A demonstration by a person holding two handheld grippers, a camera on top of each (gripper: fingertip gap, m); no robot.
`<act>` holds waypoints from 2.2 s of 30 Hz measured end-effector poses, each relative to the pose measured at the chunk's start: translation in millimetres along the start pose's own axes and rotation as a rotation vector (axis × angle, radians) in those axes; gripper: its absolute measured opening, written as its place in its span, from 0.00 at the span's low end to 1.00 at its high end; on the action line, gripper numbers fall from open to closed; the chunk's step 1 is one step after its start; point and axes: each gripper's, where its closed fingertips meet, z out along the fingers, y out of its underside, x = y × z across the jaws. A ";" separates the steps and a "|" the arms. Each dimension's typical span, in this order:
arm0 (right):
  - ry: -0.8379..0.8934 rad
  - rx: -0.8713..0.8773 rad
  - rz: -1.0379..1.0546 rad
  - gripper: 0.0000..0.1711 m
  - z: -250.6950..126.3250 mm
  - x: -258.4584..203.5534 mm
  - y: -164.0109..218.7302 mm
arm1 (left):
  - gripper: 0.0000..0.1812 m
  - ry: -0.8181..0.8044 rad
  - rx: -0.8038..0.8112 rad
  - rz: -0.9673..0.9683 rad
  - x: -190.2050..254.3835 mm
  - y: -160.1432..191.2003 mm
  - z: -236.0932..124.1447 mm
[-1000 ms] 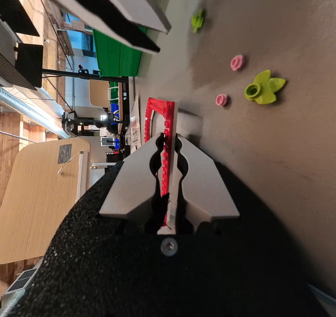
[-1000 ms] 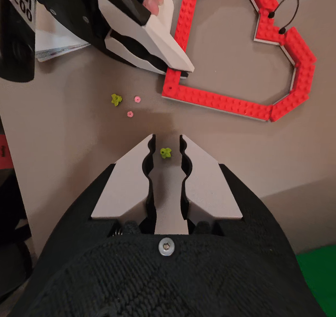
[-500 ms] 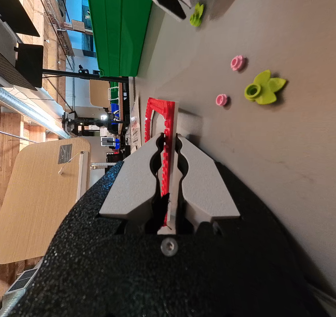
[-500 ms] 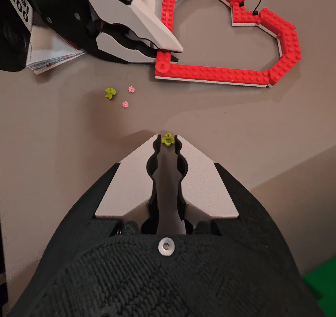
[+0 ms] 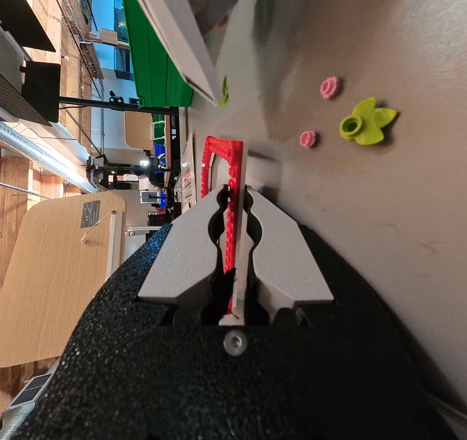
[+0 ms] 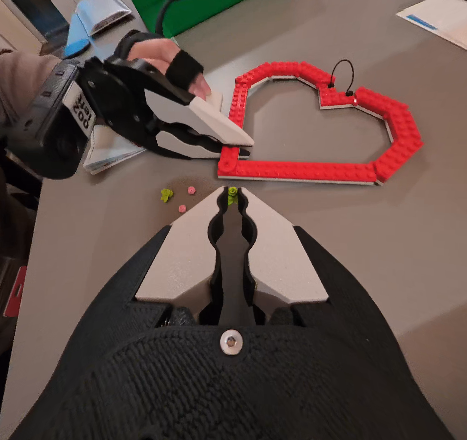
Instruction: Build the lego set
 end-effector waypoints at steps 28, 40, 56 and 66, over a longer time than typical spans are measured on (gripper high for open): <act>-0.099 -0.255 -0.100 0.03 26.8 4.0 -8.4 | 0.05 0.005 0.002 0.002 0.8 -0.2 0.2; -0.115 -0.196 -0.088 0.03 28.9 3.9 -7.8 | 0.05 0.011 0.001 -0.004 1.5 -0.3 0.3; -0.131 -0.112 -0.070 0.03 28.6 3.2 -7.7 | 0.05 0.013 0.005 -0.005 1.8 -0.7 -0.3; -0.129 -0.075 -0.086 0.03 28.9 3.8 -7.5 | 0.05 0.014 0.002 -0.006 1.9 -0.3 -0.5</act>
